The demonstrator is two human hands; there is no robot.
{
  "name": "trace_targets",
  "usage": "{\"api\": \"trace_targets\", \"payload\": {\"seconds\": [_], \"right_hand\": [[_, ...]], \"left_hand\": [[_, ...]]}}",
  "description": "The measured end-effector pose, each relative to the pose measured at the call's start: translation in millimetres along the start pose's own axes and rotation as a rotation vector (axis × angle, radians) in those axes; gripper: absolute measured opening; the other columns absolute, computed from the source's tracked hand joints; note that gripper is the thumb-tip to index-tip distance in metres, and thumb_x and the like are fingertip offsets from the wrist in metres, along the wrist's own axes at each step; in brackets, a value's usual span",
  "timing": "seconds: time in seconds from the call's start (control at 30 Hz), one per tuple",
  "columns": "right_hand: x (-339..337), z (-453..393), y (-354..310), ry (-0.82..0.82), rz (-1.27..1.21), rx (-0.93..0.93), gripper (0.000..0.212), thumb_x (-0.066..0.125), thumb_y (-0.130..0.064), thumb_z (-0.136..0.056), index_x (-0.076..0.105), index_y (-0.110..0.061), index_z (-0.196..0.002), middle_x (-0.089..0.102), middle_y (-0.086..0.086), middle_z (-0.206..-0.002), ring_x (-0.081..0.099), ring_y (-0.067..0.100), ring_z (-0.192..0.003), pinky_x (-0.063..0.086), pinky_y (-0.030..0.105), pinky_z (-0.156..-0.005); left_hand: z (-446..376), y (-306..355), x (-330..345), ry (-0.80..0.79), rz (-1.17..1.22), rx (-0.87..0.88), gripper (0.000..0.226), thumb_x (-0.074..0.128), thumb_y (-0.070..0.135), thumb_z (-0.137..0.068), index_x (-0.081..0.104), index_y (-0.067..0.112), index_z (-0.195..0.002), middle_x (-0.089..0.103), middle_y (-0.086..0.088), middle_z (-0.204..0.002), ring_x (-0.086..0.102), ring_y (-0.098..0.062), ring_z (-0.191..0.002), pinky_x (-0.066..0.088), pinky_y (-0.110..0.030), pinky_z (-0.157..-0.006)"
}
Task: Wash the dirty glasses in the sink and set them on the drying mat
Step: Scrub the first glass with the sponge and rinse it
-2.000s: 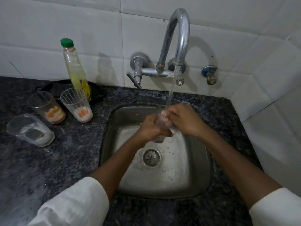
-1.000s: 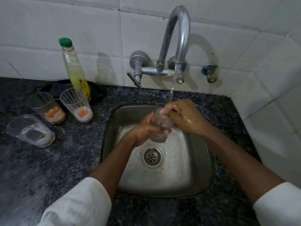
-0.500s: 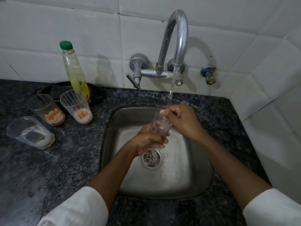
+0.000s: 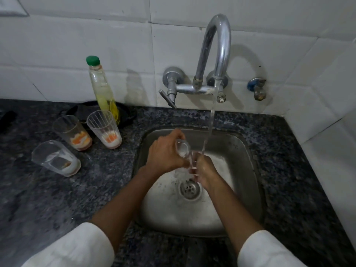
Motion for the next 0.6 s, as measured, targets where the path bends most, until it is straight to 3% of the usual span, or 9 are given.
{"api": "trace_targets", "payload": {"seconds": [0.1, 0.2, 0.3, 0.37, 0.43, 0.53, 0.6], "right_hand": [[5, 7, -3, -0.010, -0.114, -0.027, 0.021, 0.048, -0.020, -0.095, 0.059, -0.011, -0.079, 0.056, 0.006, -0.071, 0.046, 0.015, -0.055, 0.029, 0.024, -0.048], [9, 16, -18, 0.005, -0.096, -0.130, 0.019, 0.050, -0.019, -0.096, 0.059, -0.012, -0.081, 0.059, 0.005, -0.072, 0.047, 0.013, -0.055, 0.032, 0.023, -0.049], [18, 28, -59, 0.089, 0.199, -0.365, 0.015, 0.053, -0.021, -0.094, 0.059, -0.018, -0.080, 0.066, 0.004, -0.082, 0.057, 0.015, -0.066, 0.041, 0.027, -0.056], [31, 40, -102, 0.200, 0.485, -0.616, 0.017, 0.054, -0.027, -0.095, 0.059, -0.018, -0.081, 0.067, 0.004, -0.083, 0.061, 0.019, -0.072, 0.043, 0.028, -0.062], [51, 57, -142, 0.346, 0.794, -0.823, 0.031, 0.052, -0.043, -0.096, 0.059, -0.013, -0.090, 0.064, 0.002, -0.083, 0.060, 0.020, -0.074, 0.042, 0.030, -0.064], [76, 70, -179, 0.543, 1.106, -0.922, 0.057, 0.047, -0.064, -0.091, 0.063, -0.010, -0.100, 0.064, 0.007, -0.090, 0.063, 0.026, -0.083, 0.047, 0.035, -0.068], [87, 71, -188, 0.607, 1.208, -0.940, 0.057, 0.043, -0.061, -0.094, 0.064, -0.011, -0.111, 0.067, 0.010, -0.094, 0.065, 0.030, -0.088, 0.046, 0.036, -0.070]], "left_hand": [[0, -22, -18, 0.018, 0.015, -0.096, 0.066, 0.091, 0.040, -0.043, 0.051, 0.031, -0.094, 0.067, 0.007, -0.090, 0.064, -0.018, -0.081, 0.051, -0.034, -0.065], [-2, -32, -35, 0.023, 0.051, -0.142, 0.067, 0.093, 0.042, -0.042, 0.052, 0.030, -0.093, 0.068, 0.007, -0.090, 0.064, -0.016, -0.080, 0.054, -0.037, -0.069], [-5, -35, -52, 0.028, 0.018, -0.143, 0.066, 0.093, 0.040, -0.039, 0.052, 0.032, -0.090, 0.069, 0.007, -0.086, 0.065, -0.016, -0.078, 0.057, -0.039, -0.070], [-7, -36, -59, 0.006, -0.027, -0.141, 0.067, 0.093, 0.039, -0.039, 0.050, 0.033, -0.090, 0.069, 0.006, -0.087, 0.065, -0.018, -0.079, 0.057, -0.039, -0.069], [-7, -38, -65, -0.018, -0.052, -0.135, 0.068, 0.094, 0.037, -0.041, 0.049, 0.032, -0.091, 0.067, 0.004, -0.087, 0.064, -0.020, -0.080, 0.055, -0.037, -0.067], [-9, -38, -73, -0.048, -0.093, -0.099, 0.071, 0.093, 0.039, -0.042, 0.047, 0.031, -0.095, 0.065, 0.004, -0.091, 0.062, -0.021, -0.083, 0.055, -0.039, -0.067], [-11, -39, -77, -0.064, -0.122, -0.076, 0.072, 0.092, 0.040, -0.042, 0.046, 0.031, -0.097, 0.064, 0.004, -0.091, 0.060, -0.021, -0.084, 0.053, -0.038, -0.066]]}}
Point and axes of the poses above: each hand's wrist, its own z-axis away from the middle knuckle, its own x-axis out of the palm, y = z × x, the point moved 7 cm from there along -z, towards the middle knuckle
